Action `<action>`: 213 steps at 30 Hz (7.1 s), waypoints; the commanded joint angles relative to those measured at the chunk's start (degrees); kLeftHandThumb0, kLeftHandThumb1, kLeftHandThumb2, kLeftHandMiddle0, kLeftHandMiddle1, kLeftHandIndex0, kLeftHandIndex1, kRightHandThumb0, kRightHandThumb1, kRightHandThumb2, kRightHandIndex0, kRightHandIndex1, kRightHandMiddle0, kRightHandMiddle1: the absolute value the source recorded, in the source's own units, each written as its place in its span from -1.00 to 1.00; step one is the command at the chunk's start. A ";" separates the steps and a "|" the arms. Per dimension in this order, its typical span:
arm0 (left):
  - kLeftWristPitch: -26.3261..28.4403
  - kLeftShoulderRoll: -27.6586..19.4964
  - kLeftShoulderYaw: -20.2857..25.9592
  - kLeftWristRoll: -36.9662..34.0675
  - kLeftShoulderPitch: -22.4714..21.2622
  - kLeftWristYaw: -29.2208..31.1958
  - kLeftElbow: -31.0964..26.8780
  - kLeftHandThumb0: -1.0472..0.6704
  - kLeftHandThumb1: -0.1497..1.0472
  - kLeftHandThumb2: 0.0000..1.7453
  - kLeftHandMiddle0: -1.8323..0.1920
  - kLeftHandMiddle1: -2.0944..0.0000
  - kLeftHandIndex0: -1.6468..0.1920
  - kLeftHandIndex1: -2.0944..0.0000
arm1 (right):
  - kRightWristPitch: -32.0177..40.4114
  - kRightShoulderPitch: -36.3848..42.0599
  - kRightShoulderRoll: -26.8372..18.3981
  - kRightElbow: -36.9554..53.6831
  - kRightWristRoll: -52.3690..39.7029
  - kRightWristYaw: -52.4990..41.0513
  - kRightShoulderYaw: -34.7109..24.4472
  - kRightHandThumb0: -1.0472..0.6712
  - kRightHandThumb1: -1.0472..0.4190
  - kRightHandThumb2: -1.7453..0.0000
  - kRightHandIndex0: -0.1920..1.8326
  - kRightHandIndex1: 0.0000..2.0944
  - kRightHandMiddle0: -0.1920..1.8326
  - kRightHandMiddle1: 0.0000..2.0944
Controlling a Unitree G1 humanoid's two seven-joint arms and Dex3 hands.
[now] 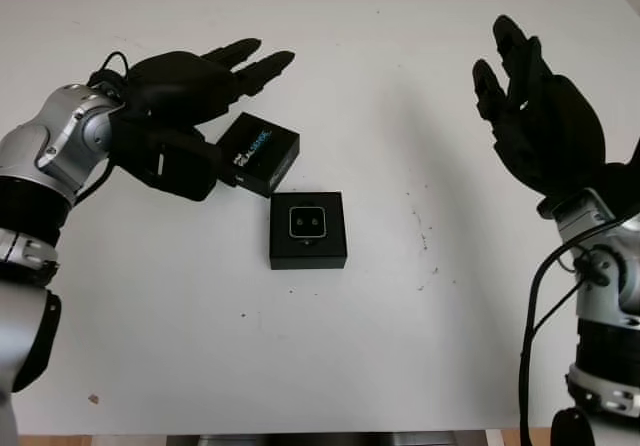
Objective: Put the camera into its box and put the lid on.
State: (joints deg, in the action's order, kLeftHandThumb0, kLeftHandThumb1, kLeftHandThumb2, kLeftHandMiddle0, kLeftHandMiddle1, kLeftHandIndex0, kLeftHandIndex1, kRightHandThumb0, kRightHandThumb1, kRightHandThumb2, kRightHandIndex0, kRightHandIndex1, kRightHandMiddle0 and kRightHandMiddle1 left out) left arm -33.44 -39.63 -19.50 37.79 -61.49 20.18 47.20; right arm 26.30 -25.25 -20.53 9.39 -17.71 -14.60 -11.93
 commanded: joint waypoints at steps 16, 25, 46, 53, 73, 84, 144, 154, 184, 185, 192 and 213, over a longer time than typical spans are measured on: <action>11.78 0.68 -2.40 -5.31 -3.53 26.10 -5.52 -0.74 0.62 -0.95 0.98 0.97 0.97 0.97 | -2.63 4.25 0.67 6.38 6.12 2.01 3.51 -0.65 -1.00 0.11 -1.00 -1.00 -1.00 -1.00; 7.13 1.90 -3.86 -2.01 -2.50 19.75 -5.76 -0.61 0.60 -0.94 0.91 0.92 0.87 0.92 | -2.81 4.98 0.10 6.29 5.95 0.95 3.14 -0.64 -1.00 0.09 -1.00 -1.00 -1.00 -1.00; -7.63 3.28 -8.41 9.43 -2.76 -15.56 6.20 -0.20 0.87 -0.94 0.69 -0.77 0.54 -0.33 | -2.29 5.85 -0.34 6.50 5.82 -0.26 2.33 -0.61 -1.00 0.11 -1.00 -1.00 -1.00 -1.00; -6.26 2.69 -7.99 8.45 -2.26 -12.35 5.86 -0.24 0.87 -0.94 0.66 -0.41 0.59 -0.07 | -3.41 6.04 0.18 6.03 5.85 -0.42 2.31 -0.58 -1.00 0.10 -1.00 -1.00 -1.00 -1.00; 9.72 -0.56 5.50 -11.49 0.48 5.47 -15.38 -0.16 1.00 -0.81 0.52 -0.85 0.63 -0.72 | -4.51 6.53 2.22 5.81 7.13 1.55 3.52 -0.56 -1.00 0.13 -1.00 -1.00 -1.00 -1.00; 16.92 -2.16 9.90 -20.40 4.51 17.26 -31.83 -0.16 1.00 -0.81 0.52 -0.98 0.66 -0.79 | -5.45 6.27 0.91 4.94 9.43 -0.49 5.11 -0.57 -1.00 0.08 -1.00 -1.00 -1.00 -1.00; 67.32 18.40 -4.47 -5.98 14.59 18.97 -54.77 -0.08 1.00 -0.86 0.44 -0.86 0.47 -1.00 | -6.32 8.68 5.80 5.60 10.27 2.58 6.65 -0.59 -1.00 0.13 -1.00 -1.00 -1.00 -1.00; 73.92 21.99 -4.90 -6.80 11.48 19.78 -54.70 -0.17 1.00 -0.87 0.44 -0.78 0.58 -0.95 | -6.26 8.91 6.14 5.29 9.94 2.83 6.88 -0.58 -1.00 0.14 -1.00 -1.00 -1.00 -1.00; 74.96 23.25 -2.28 -15.62 9.98 11.11 -53.07 -0.13 1.00 -0.86 0.49 -0.80 0.58 -0.96 | -7.72 9.52 5.61 3.45 9.27 1.50 6.18 -0.61 -1.00 0.16 -1.00 -1.00 -1.00 -1.00; 73.90 22.65 -2.25 -15.48 10.17 10.80 -52.77 -0.13 1.00 -0.86 0.50 -0.81 0.59 -0.97 | -7.64 9.42 5.53 3.35 9.26 1.36 6.16 -0.61 -1.00 0.16 -1.00 -1.00 -1.00 -1.00; 70.64 18.65 -3.44 -12.85 10.69 10.93 -53.56 -0.10 0.99 -0.89 0.71 -0.78 0.73 -0.89 | -6.88 8.70 5.37 2.96 8.76 0.66 5.81 -0.61 -1.00 0.18 -1.00 -1.00 -1.00 -1.00; 81.24 16.59 -2.37 -12.88 11.90 18.56 -55.97 -0.13 1.00 -0.89 0.59 -0.75 0.64 -0.89 | -6.25 8.36 5.30 3.27 9.23 0.87 5.93 -0.58 -1.00 0.17 -1.00 -1.00 -1.00 -1.00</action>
State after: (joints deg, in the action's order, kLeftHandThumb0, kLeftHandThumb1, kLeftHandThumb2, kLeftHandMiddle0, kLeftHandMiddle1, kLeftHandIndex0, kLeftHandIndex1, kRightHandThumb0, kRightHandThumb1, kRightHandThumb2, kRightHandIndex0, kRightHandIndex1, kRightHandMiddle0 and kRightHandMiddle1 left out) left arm 47.19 -22.50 -21.15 25.40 -50.47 37.91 -8.78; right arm 20.20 -16.64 -14.93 11.91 -8.31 -13.80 -5.81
